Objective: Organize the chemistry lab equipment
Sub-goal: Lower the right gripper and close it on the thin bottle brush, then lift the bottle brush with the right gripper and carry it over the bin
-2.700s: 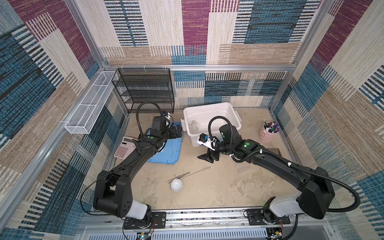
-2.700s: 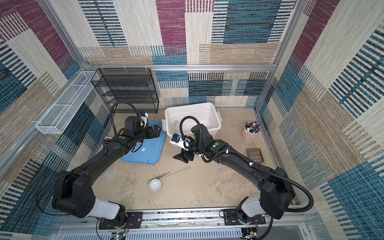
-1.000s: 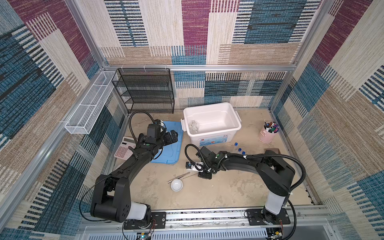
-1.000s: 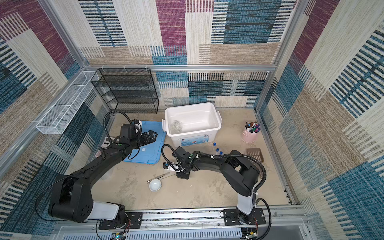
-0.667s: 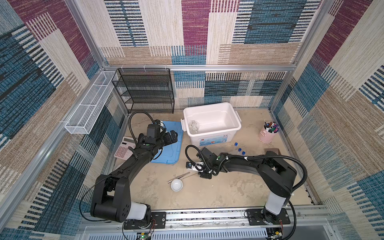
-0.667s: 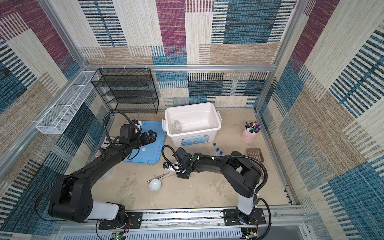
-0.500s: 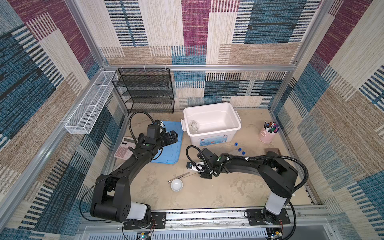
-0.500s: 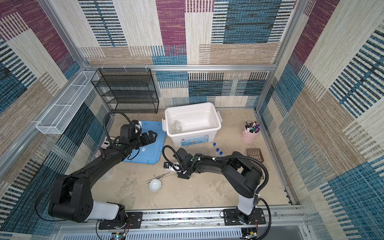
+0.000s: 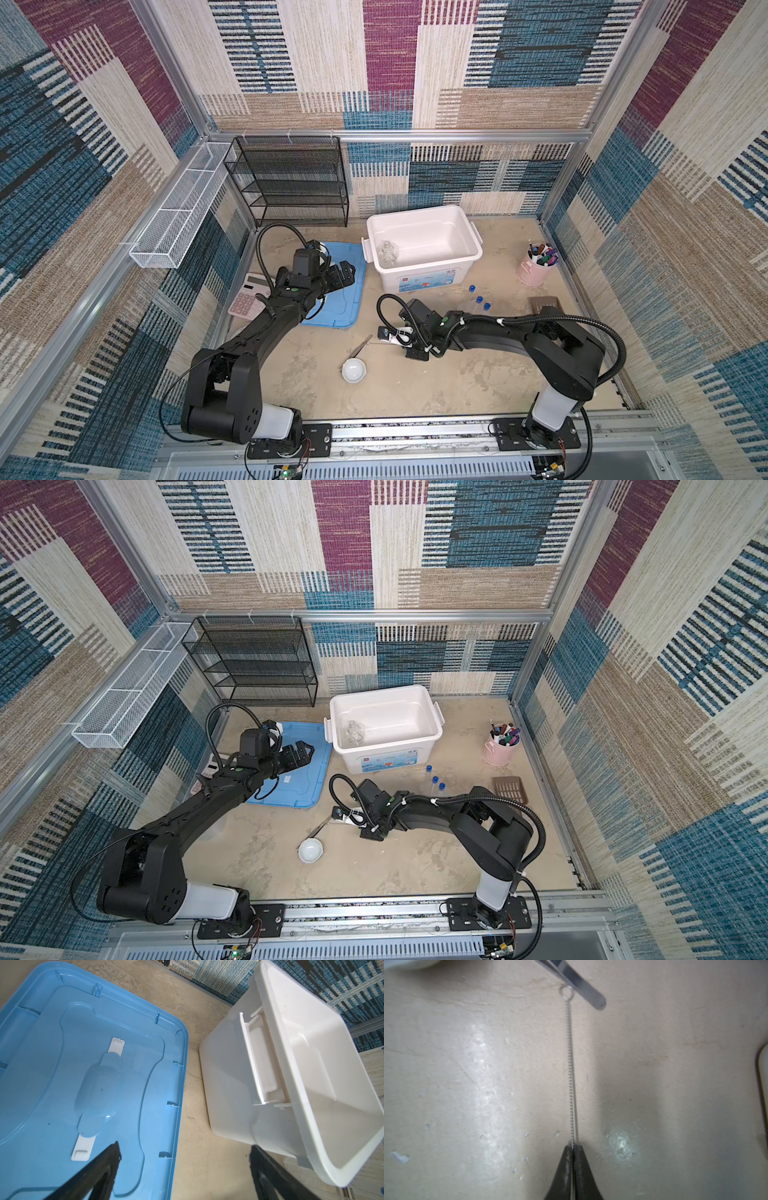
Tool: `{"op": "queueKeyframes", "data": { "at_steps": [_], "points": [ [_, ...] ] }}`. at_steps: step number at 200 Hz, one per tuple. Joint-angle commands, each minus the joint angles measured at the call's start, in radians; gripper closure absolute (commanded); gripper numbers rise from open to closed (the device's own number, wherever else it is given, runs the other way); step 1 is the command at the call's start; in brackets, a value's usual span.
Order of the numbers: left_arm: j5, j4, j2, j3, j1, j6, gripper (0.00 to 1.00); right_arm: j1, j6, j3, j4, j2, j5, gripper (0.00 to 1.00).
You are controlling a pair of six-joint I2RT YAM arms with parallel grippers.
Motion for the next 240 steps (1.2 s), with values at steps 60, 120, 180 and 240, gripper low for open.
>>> {"op": "queueKeyframes", "data": {
  "at_steps": [60,120,180,240],
  "points": [
    [0.022,0.041,0.008,-0.004,0.003,-0.024,0.01,-0.001,0.001,-0.045,-0.029,-0.038,0.05,0.94],
    [0.04,0.037,0.026,0.007,0.003,-0.023,0.0,-0.001,0.021,-0.042,-0.012,-0.07,0.04,0.96],
    [0.032,0.001,0.032,0.013,0.003,-0.001,0.0,-0.031,0.069,-0.045,0.082,-0.172,-0.033,0.97],
    [0.035,0.003,0.038,0.005,0.003,0.0,0.0,-0.102,0.124,-0.039,0.161,-0.289,-0.118,0.96]
  ]
}}
